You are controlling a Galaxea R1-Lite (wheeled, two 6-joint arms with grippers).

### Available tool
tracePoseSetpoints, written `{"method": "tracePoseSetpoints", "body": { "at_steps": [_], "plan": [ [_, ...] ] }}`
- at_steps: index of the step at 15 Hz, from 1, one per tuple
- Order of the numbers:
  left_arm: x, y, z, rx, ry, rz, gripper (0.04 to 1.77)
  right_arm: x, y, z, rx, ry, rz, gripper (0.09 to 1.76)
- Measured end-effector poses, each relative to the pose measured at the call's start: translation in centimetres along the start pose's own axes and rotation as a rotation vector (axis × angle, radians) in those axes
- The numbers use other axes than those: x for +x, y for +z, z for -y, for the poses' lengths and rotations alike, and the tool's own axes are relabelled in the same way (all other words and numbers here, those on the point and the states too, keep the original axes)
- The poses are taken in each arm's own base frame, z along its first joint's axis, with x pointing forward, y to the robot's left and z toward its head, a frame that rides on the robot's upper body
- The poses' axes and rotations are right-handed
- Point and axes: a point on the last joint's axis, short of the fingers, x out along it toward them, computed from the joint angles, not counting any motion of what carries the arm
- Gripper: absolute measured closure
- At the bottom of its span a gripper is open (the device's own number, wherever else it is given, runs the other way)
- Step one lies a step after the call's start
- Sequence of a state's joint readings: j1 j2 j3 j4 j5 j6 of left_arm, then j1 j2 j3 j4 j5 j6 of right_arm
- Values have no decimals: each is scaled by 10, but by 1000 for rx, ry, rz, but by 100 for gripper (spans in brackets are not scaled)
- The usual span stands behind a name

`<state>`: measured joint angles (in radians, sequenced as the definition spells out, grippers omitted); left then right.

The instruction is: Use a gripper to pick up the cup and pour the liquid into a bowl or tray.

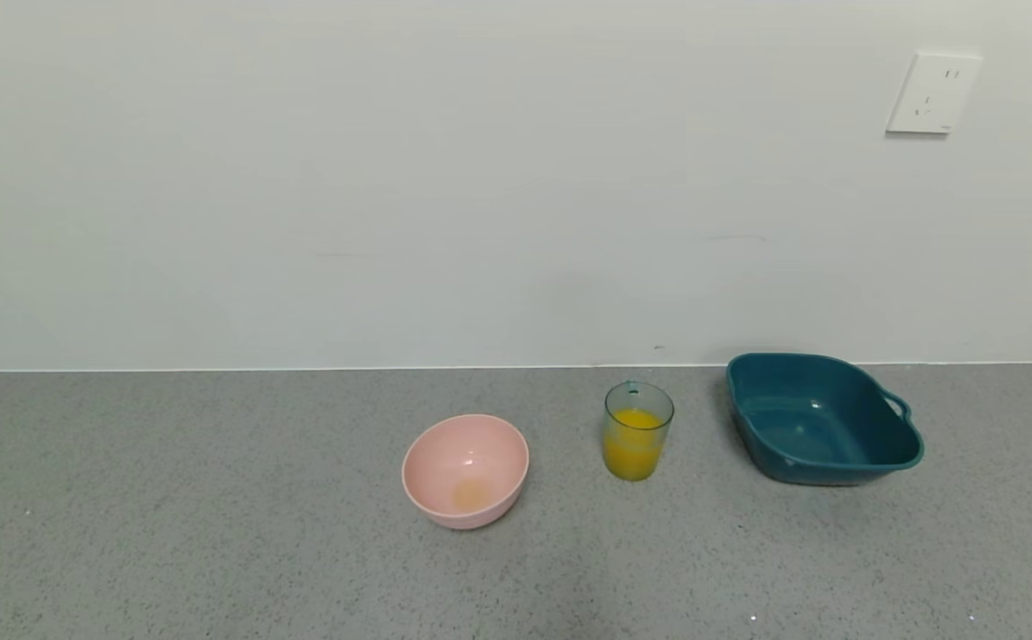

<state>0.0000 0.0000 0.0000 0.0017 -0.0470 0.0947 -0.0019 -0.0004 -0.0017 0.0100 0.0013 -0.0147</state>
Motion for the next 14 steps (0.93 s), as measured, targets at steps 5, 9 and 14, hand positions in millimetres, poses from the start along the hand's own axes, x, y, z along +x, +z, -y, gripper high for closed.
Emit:
{"method": "tracePoseSetpoints", "body": {
  "at_steps": [5,9,14],
  "plan": [
    [0,0,0,0,0,0,9,-1,3,0,-16,-1,18,14],
    [0,0,0,0,0,0,9,-12,41,1,-23,2,92,14],
    [0,0,0,0,0,0,9,-1,114,2,-23,3,84,14]
  ]
}}
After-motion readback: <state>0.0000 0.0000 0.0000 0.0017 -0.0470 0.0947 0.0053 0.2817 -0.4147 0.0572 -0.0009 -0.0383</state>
